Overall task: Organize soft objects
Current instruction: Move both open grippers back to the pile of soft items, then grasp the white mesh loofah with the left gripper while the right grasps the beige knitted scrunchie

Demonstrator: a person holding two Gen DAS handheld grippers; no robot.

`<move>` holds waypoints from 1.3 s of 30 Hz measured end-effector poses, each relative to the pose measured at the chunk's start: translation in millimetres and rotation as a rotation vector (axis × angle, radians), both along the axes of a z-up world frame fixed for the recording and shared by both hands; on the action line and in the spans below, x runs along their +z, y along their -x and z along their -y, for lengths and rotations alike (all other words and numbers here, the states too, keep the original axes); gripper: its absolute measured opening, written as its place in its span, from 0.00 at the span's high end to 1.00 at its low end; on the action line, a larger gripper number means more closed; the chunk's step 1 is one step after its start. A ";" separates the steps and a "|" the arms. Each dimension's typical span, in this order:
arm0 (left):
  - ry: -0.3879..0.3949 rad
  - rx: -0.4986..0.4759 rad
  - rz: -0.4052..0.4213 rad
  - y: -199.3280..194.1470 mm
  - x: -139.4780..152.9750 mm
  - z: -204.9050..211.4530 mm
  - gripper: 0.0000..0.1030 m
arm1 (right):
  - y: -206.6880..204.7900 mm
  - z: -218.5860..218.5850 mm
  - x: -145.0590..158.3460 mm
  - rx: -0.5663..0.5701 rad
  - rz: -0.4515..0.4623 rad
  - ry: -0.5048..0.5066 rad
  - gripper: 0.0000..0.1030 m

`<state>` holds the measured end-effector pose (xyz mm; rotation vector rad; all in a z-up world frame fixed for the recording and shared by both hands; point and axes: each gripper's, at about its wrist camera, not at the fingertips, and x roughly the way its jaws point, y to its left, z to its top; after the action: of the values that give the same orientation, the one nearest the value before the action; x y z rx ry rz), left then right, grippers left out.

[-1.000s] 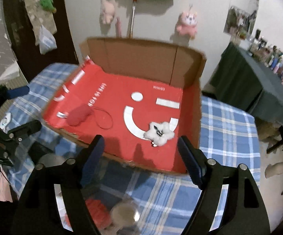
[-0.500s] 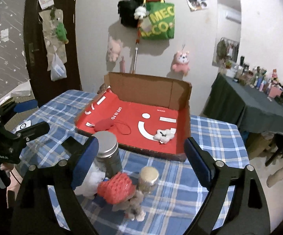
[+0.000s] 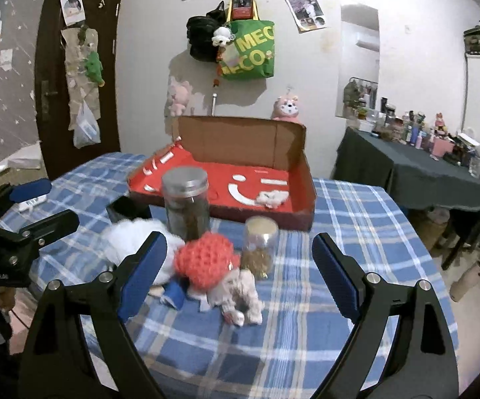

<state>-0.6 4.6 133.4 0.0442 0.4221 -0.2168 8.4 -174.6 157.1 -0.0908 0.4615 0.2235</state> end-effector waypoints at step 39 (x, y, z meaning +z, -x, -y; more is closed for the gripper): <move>0.034 -0.109 -0.227 -59.8 -79.7 26.6 0.56 | -40.3 38.8 -88.1 0.125 -0.222 -0.223 0.87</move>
<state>59.2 -22.0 53.7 0.0086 0.6432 -0.3383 48.8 -213.4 69.0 0.1256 0.6498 0.4086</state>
